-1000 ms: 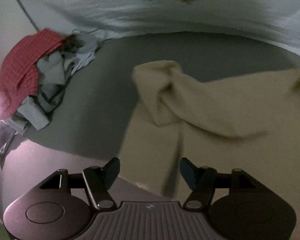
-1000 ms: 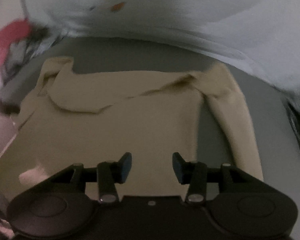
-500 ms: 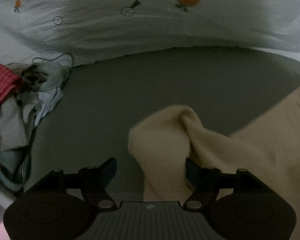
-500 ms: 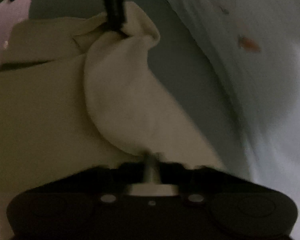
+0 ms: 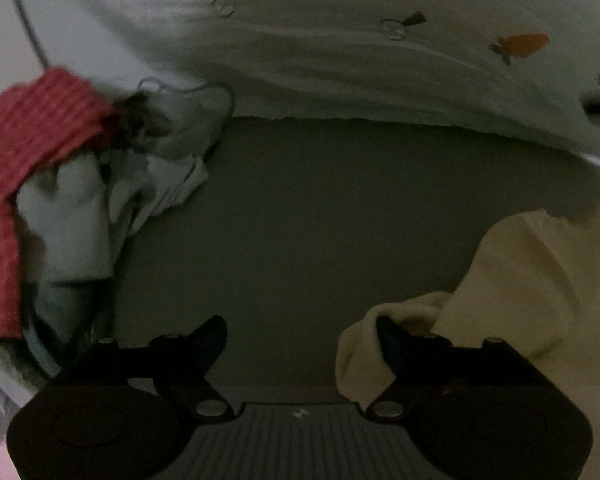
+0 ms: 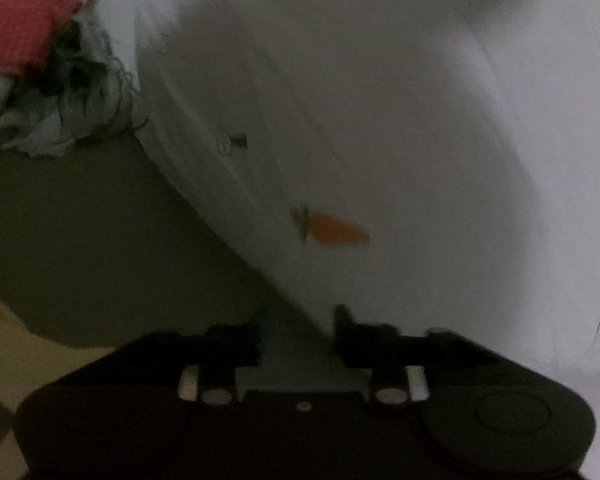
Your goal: Fold clothes
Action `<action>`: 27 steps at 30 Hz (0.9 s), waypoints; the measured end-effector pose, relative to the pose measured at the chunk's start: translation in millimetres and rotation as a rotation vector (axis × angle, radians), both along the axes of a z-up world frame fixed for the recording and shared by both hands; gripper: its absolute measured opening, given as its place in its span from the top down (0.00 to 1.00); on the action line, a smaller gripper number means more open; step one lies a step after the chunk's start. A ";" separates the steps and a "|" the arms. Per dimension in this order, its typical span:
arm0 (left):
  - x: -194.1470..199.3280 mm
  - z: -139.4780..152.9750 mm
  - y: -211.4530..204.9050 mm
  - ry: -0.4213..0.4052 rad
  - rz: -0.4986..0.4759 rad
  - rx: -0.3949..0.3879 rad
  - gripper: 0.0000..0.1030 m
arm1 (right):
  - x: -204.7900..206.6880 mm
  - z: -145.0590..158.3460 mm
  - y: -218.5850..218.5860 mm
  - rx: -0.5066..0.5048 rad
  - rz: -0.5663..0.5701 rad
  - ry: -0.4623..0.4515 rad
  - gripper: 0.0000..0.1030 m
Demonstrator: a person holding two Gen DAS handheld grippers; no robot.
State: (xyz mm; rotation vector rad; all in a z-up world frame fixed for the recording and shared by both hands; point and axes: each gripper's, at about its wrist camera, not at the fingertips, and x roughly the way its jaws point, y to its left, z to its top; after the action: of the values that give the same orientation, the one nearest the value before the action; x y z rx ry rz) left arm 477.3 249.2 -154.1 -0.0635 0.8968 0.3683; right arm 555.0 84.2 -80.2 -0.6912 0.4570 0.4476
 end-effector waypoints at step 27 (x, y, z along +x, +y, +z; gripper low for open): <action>171.9 -7.8 -149.6 -0.005 -0.427 0.064 0.16 | 72.6 -81.5 -189.4 -0.028 -0.516 0.238 0.42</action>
State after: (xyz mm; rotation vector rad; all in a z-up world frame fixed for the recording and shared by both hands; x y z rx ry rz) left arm 649.3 99.6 -161.9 0.1842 0.8678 -0.0018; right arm 627.7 -105.2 -161.7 -0.5218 0.8412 0.0334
